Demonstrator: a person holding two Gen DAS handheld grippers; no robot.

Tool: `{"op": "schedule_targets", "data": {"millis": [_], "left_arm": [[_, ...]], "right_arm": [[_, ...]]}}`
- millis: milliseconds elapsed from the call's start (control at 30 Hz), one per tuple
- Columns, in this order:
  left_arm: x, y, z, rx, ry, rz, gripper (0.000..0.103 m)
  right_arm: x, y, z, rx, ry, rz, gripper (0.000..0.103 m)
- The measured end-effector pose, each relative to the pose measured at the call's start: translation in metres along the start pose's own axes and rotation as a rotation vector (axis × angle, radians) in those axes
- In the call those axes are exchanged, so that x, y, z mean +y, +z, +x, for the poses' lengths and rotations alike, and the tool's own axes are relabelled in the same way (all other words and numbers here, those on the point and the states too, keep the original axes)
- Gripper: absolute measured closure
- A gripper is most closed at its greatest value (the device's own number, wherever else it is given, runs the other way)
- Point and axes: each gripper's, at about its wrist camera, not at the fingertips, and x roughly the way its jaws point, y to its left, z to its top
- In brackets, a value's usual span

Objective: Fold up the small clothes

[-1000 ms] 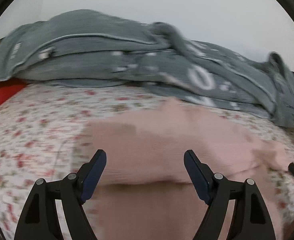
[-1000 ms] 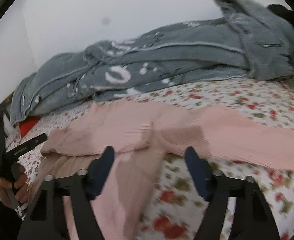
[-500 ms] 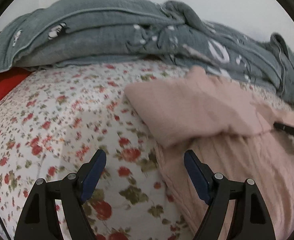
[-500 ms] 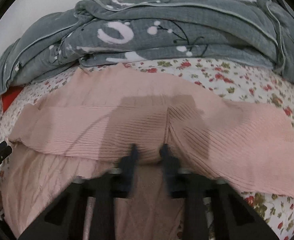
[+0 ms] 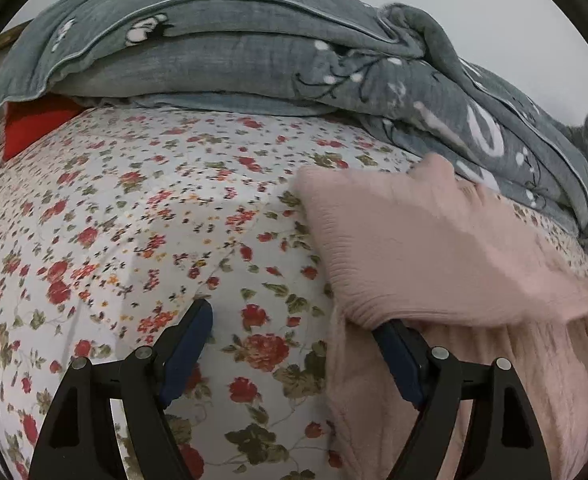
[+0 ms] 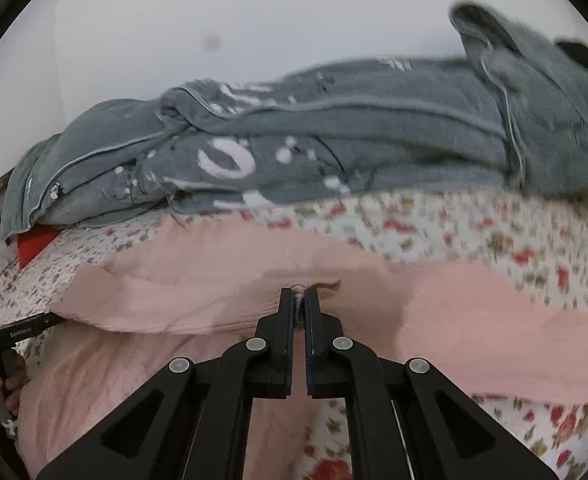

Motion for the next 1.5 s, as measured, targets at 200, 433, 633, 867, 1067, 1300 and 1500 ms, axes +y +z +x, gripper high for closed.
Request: {"op": "schedule_targets", "data": {"millis": [200, 433, 633, 867, 1067, 1300, 1500], "left_arm": [[0.014, 0.000, -0.007, -0.028, 0.059, -0.095, 0.022], [0.011, -0.008, -0.011, -0.001, 0.045, -0.059, 0.022], [0.022, -0.016, -0.040, -0.062, 0.050, -0.075, 0.022], [0.005, -0.003, -0.042, -0.110, 0.019, -0.074, 0.022], [-0.028, 0.001, -0.011, -0.011, 0.085, -0.022, 0.022], [-0.036, -0.003, 0.001, 0.028, 0.140, 0.003, 0.022], [-0.038, -0.005, 0.001, 0.031, 0.152, -0.005, 0.021]], "right_arm": [[0.011, -0.010, 0.006, 0.042, 0.008, -0.055, 0.099], [0.013, -0.022, 0.040, 0.204, -0.059, -0.082, 0.096], [-0.001, -0.020, 0.005, 0.143, -0.043, -0.065, 0.051], [-0.047, -0.011, -0.049, 0.040, -0.119, -0.005, 0.051], [-0.104, -0.038, -0.089, 0.037, -0.219, 0.067, 0.051], [-0.176, -0.068, -0.106, 0.059, -0.267, 0.268, 0.051], [-0.212, -0.077, -0.113, 0.023, -0.248, 0.376, 0.051]]}}
